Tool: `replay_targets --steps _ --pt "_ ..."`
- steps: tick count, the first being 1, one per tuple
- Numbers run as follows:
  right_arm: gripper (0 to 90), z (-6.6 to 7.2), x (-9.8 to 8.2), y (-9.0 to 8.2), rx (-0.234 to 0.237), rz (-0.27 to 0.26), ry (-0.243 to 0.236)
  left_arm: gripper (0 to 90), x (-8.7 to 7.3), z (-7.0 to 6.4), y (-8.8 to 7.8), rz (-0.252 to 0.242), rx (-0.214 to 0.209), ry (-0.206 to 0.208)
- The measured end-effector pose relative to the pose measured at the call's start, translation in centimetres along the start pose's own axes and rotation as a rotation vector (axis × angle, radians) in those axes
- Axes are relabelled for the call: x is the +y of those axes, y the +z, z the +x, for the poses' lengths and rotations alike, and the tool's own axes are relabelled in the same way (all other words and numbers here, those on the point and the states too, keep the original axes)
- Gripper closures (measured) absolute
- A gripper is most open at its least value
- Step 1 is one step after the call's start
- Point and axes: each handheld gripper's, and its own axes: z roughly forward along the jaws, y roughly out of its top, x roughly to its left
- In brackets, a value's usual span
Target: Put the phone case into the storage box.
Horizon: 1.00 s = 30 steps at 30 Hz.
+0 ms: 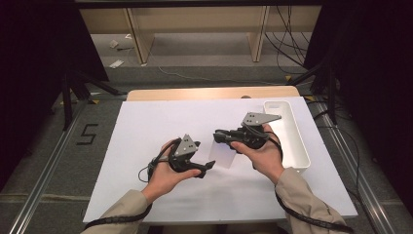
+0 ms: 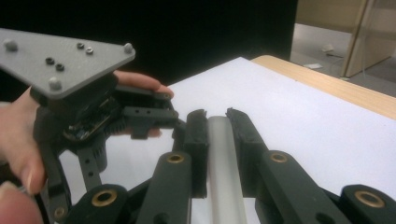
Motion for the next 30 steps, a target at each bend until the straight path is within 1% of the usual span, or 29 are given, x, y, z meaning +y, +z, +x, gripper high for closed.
replay_targets --steps 6,8,16,27,30 --pt "79.8 -0.17 0.23 -0.24 0.041 0.033 -0.048 17.8 -0.13 -0.06 0.06 0.005 -0.016 0.006" --pt "79.8 -0.23 0.3 -0.32 0.047 0.041 -0.057 18.3 -0.18 -0.08 0.12 0.008 -0.023 0.012" --pt "79.8 -0.45 0.37 -0.55 0.056 0.059 -0.065 20.0 -0.38 -0.02 0.29 0.012 -0.035 0.012" --pt "79.8 -0.18 0.68 -0.6 0.091 0.071 -0.087 20.8 -0.7 0.15 0.59 0.026 -0.049 0.014" --pt "79.8 -0.07 0.74 -0.57 0.103 0.075 -0.093 20.8 -0.84 0.19 0.72 0.036 -0.053 0.015"
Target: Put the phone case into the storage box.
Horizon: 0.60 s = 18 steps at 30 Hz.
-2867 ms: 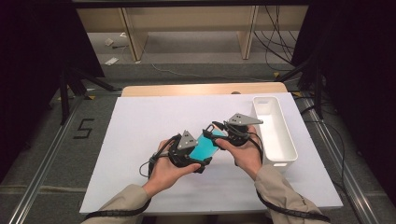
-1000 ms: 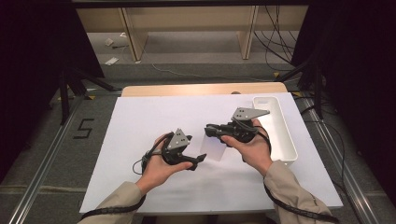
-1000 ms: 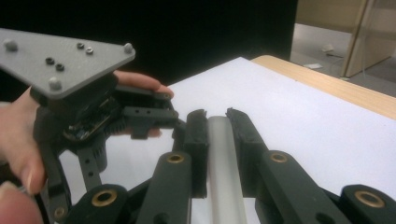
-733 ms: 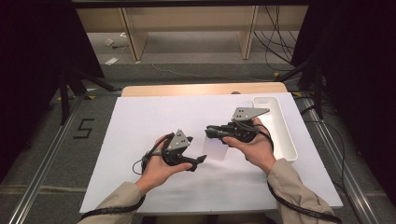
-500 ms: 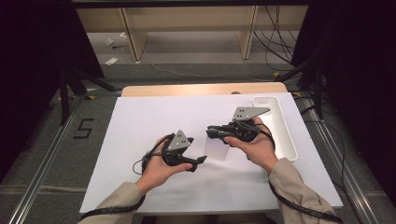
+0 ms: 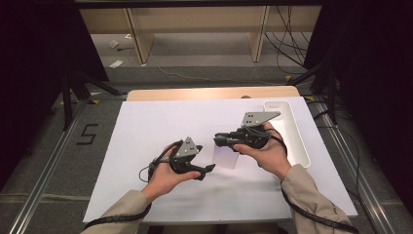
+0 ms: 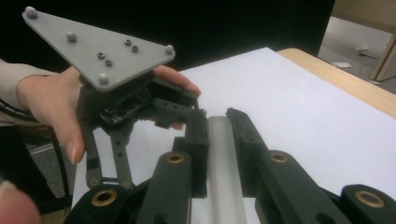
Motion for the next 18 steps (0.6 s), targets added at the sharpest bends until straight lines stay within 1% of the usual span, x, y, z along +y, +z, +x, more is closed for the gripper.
replay_targets --steps 5,8,12,18 --pt "79.8 0.08 0.07 0.05 0.017 0.003 -0.004 20.8 -0.29 0.32 0.23 0.008 -0.004 -0.001" --pt "79.8 0.11 0.07 0.08 0.026 0.005 -0.005 21.1 -0.33 0.48 0.23 0.009 -0.015 -0.001" --pt "79.8 0.15 0.04 0.21 0.033 0.004 -0.006 21.4 -0.31 0.25 0.37 -0.001 -0.032 0.009" --pt "79.8 0.21 -0.02 0.4 0.045 0.006 -0.003 23.5 -0.37 0.05 0.57 0.001 -0.059 0.02"
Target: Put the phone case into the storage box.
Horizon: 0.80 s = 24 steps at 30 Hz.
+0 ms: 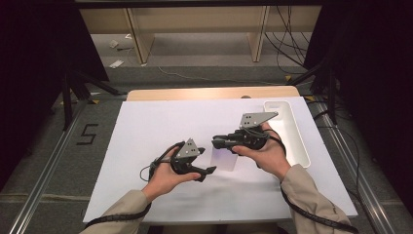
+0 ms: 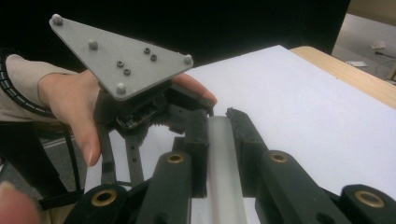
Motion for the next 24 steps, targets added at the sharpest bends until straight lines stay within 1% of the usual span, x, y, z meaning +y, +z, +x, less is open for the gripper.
replay_targets --steps 3,14,19,22,24 --pt "79.8 0.07 -0.02 0.12 0.005 0.001 0.002 26.1 0.0 -0.12 0.08 0.0 -0.013 0.003" --pt "79.8 0.2 -0.04 0.32 0.026 0.001 -0.001 44.8 -0.07 -0.39 0.36 -0.007 -0.073 0.036" --pt "79.8 0.28 -0.04 0.39 0.039 0.002 -0.001 56.3 -0.09 -0.4 0.38 -0.014 -0.101 0.053" --pt "79.8 0.28 -0.06 0.43 0.044 0.002 -0.004 64.5 -0.11 -0.37 0.28 -0.018 -0.112 0.077" --pt "79.8 0.33 -0.06 0.46 0.051 0.002 -0.006 66.2 -0.14 -0.31 0.22 -0.017 -0.12 0.082"
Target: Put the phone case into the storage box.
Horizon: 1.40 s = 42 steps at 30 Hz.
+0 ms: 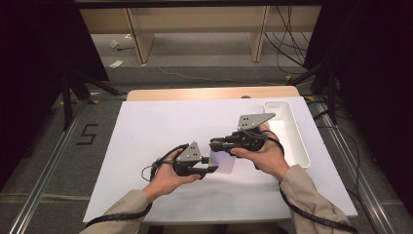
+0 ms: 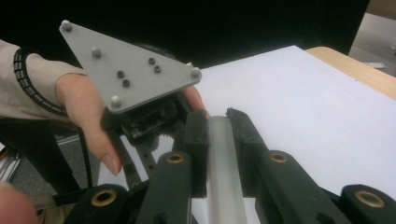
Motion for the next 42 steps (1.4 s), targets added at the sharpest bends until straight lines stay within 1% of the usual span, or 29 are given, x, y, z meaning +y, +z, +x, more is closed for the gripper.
replay_targets --steps 3,7,12,16,18,24,27,30,31,32,33,36,38,42 --pt "79.8 0.0 0.0 0.0 0.01 0.003 -0.006 68.5 0.0 0.1 -0.1 0.005 -0.015 0.011" --pt "78.2 0.1 0.1 0.1 0.026 0.003 -0.015 72.9 0.1 0.3 -0.4 0.011 -0.017 0.019" --pt "75.3 0.1 0.2 0.0 0.031 -0.002 -0.033 75.9 0.2 0.3 -0.6 0.018 -0.038 0.01" --pt "65.7 0.0 0.2 -0.1 0.024 -0.007 -0.051 78.8 0.3 0.3 -0.7 0.018 -0.049 0.004" --pt "58.5 0.0 0.2 -0.2 0.014 -0.012 -0.055 80.5 0.4 0.3 -0.8 0.02 -0.043 0.006" --pt "44.6 -0.1 0.1 -0.2 -0.034 -0.043 -0.059 80.8 0.5 0.3 -1.0 0.009 -0.028 -0.02" --pt "32.0 -0.2 0.1 -0.2 -0.061 -0.073 -0.047 80.8 0.5 0.5 -1.1 0.012 -0.005 -0.039" --pt "26.4 -0.3 0.0 -0.4 -0.093 -0.096 -0.033 80.8 0.5 0.6 -1.3 0.011 0.032 -0.072" --pt "24.5 -0.4 0.0 -0.4 -0.111 -0.102 -0.028 80.7 0.6 0.7 -1.4 0.007 0.052 -0.089" --pt "22.7 -0.5 -0.1 -0.4 -0.129 -0.109 -0.022 80.8 0.6 0.7 -1.4 0.004 0.063 -0.1" --pt "22.3 -0.5 -0.1 -0.5 -0.14 -0.111 -0.015 80.7 0.6 0.8 -1.6 0.005 0.09 -0.119" --pt "22.3 -0.8 -0.3 -0.7 -0.202 -0.141 0.011 80.7 0.7 1.0 -1.9 0.003 0.163 -0.168" --pt "22.6 -0.9 -0.5 -0.8 -0.238 -0.145 0.022 80.7 0.8 1.1 -2.1 -0.001 0.206 -0.207" --pt "20.4 -1.0 -0.9 -0.6 -0.292 -0.164 0.049 80.7 1.0 1.2 -2.4 -0.018 0.276 -0.264"
